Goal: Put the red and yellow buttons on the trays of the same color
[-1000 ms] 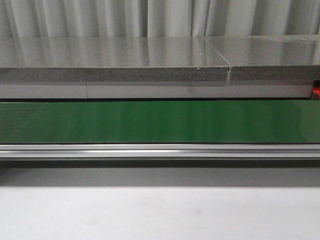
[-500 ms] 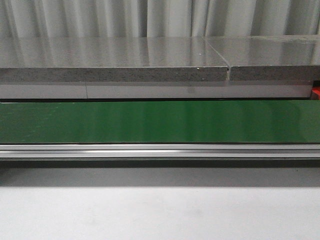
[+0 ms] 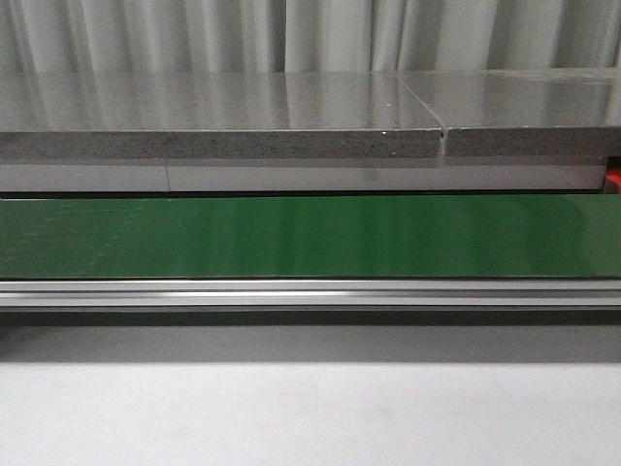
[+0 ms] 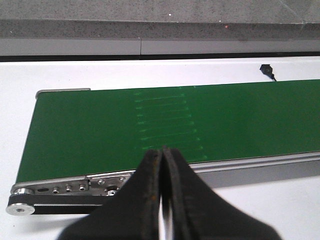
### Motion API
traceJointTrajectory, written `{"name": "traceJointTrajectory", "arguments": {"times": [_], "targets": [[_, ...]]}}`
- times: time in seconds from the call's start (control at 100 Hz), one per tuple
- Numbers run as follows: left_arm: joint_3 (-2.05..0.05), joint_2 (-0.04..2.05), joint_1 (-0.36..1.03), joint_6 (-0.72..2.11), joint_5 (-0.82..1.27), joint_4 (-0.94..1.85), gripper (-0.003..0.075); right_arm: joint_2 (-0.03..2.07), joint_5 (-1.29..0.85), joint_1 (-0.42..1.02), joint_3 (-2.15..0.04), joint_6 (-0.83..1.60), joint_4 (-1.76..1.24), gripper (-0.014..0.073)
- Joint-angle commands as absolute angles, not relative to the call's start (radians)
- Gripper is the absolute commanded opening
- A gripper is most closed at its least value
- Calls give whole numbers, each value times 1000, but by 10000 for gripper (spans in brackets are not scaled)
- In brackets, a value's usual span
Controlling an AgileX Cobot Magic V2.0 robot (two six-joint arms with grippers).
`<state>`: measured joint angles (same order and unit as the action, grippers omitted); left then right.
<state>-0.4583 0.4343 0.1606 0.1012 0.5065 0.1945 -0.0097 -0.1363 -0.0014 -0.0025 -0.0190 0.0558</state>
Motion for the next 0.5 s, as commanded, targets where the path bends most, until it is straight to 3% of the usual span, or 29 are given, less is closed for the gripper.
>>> {"name": "traceJointTrajectory", "arguments": {"times": [0.0,0.49], "targets": [[-488,444,167,94,433,206,-19,-27,-8,-1,4,-32,72,-68],[-488,444,167,94,433,206,-19,-26,0,-1,17,-45,71,-68]]}}
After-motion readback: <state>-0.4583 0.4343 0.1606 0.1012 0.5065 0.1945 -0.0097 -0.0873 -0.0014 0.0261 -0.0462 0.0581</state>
